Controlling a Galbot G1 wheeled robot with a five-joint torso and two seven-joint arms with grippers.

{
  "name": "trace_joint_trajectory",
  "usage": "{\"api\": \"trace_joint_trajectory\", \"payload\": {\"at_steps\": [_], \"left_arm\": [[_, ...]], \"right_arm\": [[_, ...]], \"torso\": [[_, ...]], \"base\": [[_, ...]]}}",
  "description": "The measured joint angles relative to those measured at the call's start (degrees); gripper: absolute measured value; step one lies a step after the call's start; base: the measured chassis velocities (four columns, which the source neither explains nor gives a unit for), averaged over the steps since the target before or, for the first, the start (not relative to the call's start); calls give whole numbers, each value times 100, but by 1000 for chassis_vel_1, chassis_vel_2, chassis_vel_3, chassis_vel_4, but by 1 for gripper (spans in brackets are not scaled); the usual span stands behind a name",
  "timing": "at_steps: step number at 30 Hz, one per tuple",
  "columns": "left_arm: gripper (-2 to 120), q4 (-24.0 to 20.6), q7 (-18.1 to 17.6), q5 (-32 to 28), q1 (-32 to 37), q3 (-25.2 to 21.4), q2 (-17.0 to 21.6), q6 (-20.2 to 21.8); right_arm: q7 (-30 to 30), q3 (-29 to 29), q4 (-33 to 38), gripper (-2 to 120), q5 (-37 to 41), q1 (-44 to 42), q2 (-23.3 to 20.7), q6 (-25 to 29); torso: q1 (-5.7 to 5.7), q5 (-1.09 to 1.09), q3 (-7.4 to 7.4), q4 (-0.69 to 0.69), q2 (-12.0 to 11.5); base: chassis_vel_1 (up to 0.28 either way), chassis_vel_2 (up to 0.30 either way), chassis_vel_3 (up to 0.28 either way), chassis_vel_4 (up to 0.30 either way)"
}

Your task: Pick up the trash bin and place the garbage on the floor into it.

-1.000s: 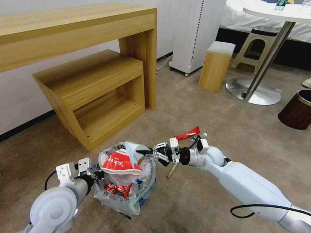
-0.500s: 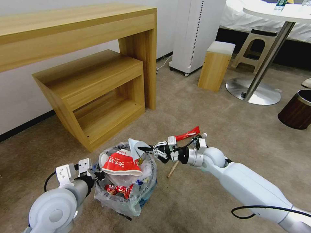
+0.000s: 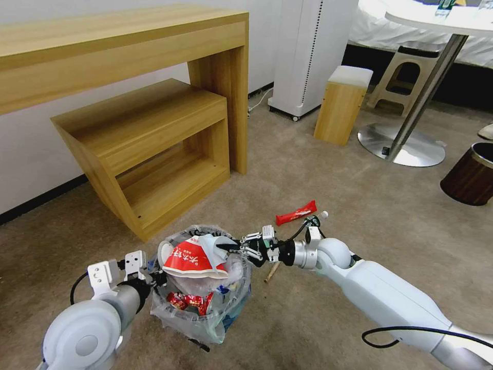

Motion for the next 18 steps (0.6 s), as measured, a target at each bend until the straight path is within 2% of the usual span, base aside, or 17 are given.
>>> {"api": "trace_joint_trajectory", "payload": {"at_steps": [1,6,8,10,13,17,18], "left_arm": [[0,30,0,2,-18,13,-2,0],[0,52,1,5,-42,31,-12,0],[0,53,2,6,-42,26,-10,0],[0,52,3,6,-39,18,-7,0],[0,40,3,9,-19,-20,9,0],[0,39,5,19,-12,-43,25,0],[0,41,5,27,-11,-54,33,0]], "right_arm": [[10,17,10,27,44,0,-4,11],[293,106,88,39,25,-10,-59,-3],[406,165,154,51,82,-26,-115,-13],[416,201,184,54,119,-31,-137,-13],[454,410,340,69,384,-95,-226,-6],[476,591,500,78,706,-197,-286,11],[484,720,593,84,847,-266,-334,14]], "torso": [[0,0,0,0,0],[0,0,0,0,0],[0,0,0,0,0],[0,0,0,0,0],[0,0,0,0,0],[0,0,0,1,0],[0,1,0,1,0]], "base": [[0,0,0,0],[0,0,0,0],[0,0,0,0],[0,0,0,0],[0,0,0,0],[0,0,0,0],[0,0,0,0]]}}
